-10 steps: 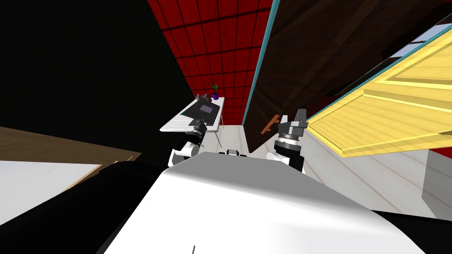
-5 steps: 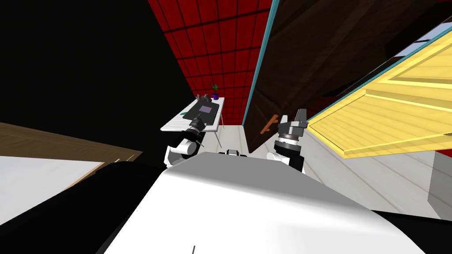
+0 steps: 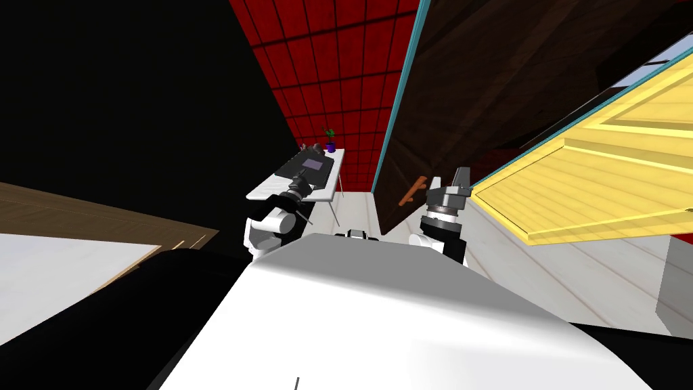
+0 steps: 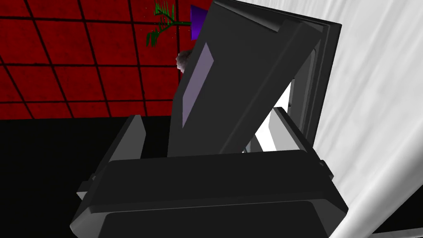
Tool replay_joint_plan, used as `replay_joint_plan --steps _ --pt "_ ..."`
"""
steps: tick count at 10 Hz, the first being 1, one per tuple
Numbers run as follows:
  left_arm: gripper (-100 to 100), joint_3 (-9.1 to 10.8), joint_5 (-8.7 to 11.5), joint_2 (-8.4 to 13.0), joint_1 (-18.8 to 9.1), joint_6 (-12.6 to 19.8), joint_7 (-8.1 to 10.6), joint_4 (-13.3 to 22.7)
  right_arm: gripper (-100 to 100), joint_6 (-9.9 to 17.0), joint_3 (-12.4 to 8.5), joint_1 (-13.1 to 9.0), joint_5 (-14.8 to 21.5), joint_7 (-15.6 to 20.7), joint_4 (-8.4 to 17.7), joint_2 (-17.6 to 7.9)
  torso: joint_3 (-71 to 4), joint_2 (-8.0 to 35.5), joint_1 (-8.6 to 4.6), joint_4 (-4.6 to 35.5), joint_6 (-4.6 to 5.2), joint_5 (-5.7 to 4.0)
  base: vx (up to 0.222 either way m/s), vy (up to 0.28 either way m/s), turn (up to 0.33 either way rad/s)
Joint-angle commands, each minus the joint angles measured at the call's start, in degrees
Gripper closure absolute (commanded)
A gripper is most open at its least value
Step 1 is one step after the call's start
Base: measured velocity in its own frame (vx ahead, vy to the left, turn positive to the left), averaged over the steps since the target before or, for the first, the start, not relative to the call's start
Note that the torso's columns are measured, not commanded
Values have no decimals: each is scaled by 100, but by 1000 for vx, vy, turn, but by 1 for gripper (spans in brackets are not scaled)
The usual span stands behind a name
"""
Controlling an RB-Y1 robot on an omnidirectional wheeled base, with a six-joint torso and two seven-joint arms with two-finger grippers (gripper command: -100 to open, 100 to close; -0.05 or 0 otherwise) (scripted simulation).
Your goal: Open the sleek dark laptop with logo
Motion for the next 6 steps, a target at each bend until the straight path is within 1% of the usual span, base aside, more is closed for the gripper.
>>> replay_joint_plan --steps 1,6 --pt "0 10 2 4 -17 42 13 -10 0 0 0 0 0 0 0 0 -1 -5 8 -7 -1 6 0 0 0" --pt "0 12 1 4 -22 30 12 -13 0 0 0 0 0 0 0 0 -5 -11 11 -10 -1 8 0 0 0"
